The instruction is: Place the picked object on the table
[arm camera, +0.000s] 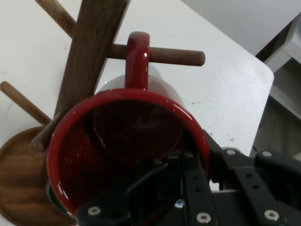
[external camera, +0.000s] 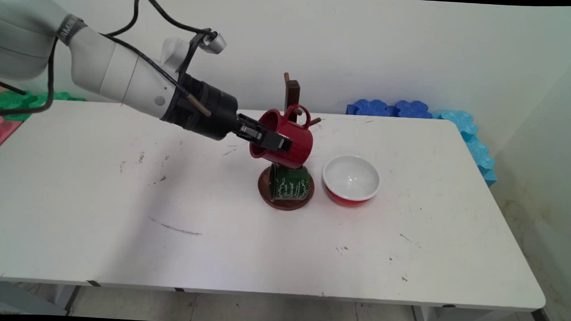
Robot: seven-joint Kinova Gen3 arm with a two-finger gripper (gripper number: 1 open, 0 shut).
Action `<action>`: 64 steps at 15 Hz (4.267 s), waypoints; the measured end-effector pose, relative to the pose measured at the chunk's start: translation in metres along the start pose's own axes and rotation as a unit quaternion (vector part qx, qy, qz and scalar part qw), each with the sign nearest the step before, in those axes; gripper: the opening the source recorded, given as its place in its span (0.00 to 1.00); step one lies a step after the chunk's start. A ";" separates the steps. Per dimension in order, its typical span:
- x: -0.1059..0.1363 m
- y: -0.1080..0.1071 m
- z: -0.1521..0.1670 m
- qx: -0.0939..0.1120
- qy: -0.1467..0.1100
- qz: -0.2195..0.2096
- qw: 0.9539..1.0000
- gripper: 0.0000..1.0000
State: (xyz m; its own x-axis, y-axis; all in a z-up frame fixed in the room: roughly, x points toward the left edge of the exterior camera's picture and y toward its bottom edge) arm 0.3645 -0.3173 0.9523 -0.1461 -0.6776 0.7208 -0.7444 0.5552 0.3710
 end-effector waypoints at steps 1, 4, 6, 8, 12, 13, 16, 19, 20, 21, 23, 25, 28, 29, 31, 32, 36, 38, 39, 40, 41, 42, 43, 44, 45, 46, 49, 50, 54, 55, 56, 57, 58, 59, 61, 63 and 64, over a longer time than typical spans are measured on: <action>0.000 0.000 0.001 0.000 0.000 0.001 1.000 0.00; 0.000 0.000 0.002 0.000 0.001 0.002 1.000 0.00; 0.001 0.000 0.003 0.001 0.001 0.004 1.000 0.00; 0.001 0.000 0.003 0.000 0.002 0.007 1.000 0.00; 0.004 0.004 0.002 -0.001 0.003 0.012 1.000 0.00; 0.004 0.004 0.002 -0.002 0.003 0.013 1.000 0.00; 0.006 0.008 0.001 -0.004 0.004 0.015 1.000 0.00; 0.007 0.012 -0.001 -0.007 0.004 0.017 1.000 0.00; 0.007 0.014 -0.002 -0.008 0.004 0.017 1.000 0.00; 0.007 0.015 -0.003 -0.010 0.004 0.018 1.000 0.00; 0.007 0.019 -0.004 -0.013 0.003 0.018 1.000 0.00; 0.006 0.023 -0.005 -0.016 0.002 0.019 1.000 0.00; 0.005 0.030 -0.008 -0.022 0.000 0.020 1.000 0.00; 0.004 0.032 -0.008 -0.024 0.000 0.020 1.000 0.00; 0.004 0.035 -0.010 -0.027 -0.001 0.020 0.999 0.00; 0.003 0.038 -0.011 -0.030 -0.002 0.020 0.999 0.00; 0.000 0.046 -0.016 -0.037 -0.006 0.021 0.999 0.00; -0.004 0.049 -0.021 -0.038 -0.012 0.024 0.999 0.00; -0.006 0.049 -0.023 -0.037 -0.014 0.026 0.999 0.00; -0.008 0.049 -0.026 -0.036 -0.018 0.031 0.999 0.00; -0.010 0.049 -0.029 -0.034 -0.022 0.036 0.999 0.00; -0.012 0.049 -0.031 -0.032 -0.026 0.041 0.998 0.00; -0.015 0.048 -0.035 -0.030 -0.030 0.047 0.998 0.00; -0.018 0.047 -0.038 -0.027 -0.035 0.054 0.998 0.00; -0.020 0.045 -0.042 -0.024 -0.041 0.061 0.997 0.00; -0.023 0.043 -0.046 -0.020 -0.046 0.068 0.996 0.00; -0.031 0.034 -0.058 -0.007 -0.063 0.094 0.994 0.00; -0.034 0.030 -0.063 -0.002 -0.070 0.103 0.992 0.00; -0.046 0.012 -0.080 0.019 -0.098 0.142 0.985 0.00; -0.047 0.008 -0.083 0.023 -0.103 0.148 0.983 0.00; -0.049 0.003 -0.087 0.029 -0.109 0.158 0.981 0.00; -0.052 -0.004 -0.090 0.035 -0.117 0.170 0.978 0.00; -0.053 -0.011 -0.093 0.042 -0.124 0.181 0.975 0.00; -0.055 -0.016 -0.095 0.048 -0.130 0.191 0.972 0.00; -0.057 -0.026 -0.097 0.056 -0.139 0.207 0.967 0.00; -0.059 -0.039 -0.098 0.067 -0.150 0.231 0.959 0.00; -0.060 -0.044 -0.097 0.071 -0.154 0.241 0.956 0.00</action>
State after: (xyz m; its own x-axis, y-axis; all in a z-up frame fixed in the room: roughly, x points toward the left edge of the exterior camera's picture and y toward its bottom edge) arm 0.4693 -0.2543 0.9499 -0.6629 -0.4814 0.5735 -0.6199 0.7824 -0.0599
